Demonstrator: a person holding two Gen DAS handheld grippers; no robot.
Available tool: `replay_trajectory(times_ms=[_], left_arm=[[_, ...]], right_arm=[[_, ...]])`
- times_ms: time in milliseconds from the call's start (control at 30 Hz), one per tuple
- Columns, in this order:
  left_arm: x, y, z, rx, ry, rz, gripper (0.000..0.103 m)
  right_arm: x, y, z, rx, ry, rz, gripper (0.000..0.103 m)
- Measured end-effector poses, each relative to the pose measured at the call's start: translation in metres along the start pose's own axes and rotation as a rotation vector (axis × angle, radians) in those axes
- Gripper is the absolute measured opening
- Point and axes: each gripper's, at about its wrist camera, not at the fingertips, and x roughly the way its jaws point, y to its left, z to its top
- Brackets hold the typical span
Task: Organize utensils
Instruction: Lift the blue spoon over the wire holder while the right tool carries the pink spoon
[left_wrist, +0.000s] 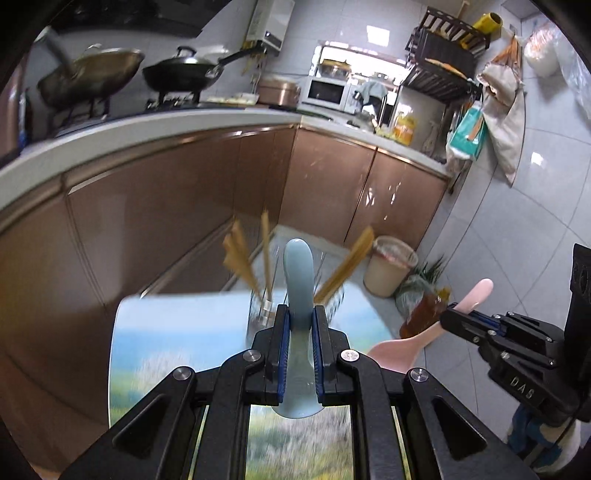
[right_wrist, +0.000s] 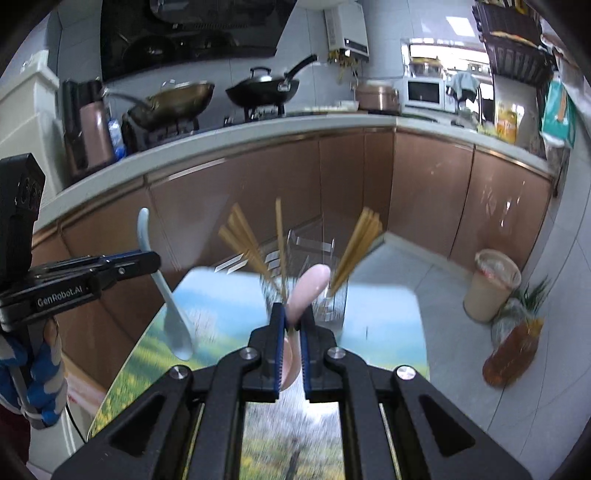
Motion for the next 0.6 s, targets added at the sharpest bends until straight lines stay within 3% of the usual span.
replay_trajectory(times_ms=[267, 600], left_arm=[[0.078, -0.002, 0.048, 0.002, -0.032, 0.065, 0.011], [0.16, 0.017, 0.041, -0.045, 0.005, 0.09, 0.011]], right_arm=[[0.066, -0.025, 0.049, 0.002, -0.024, -0.014, 0.007], [0.148, -0.033, 0.035, -0.025, 0.062, -0.028, 0.007]])
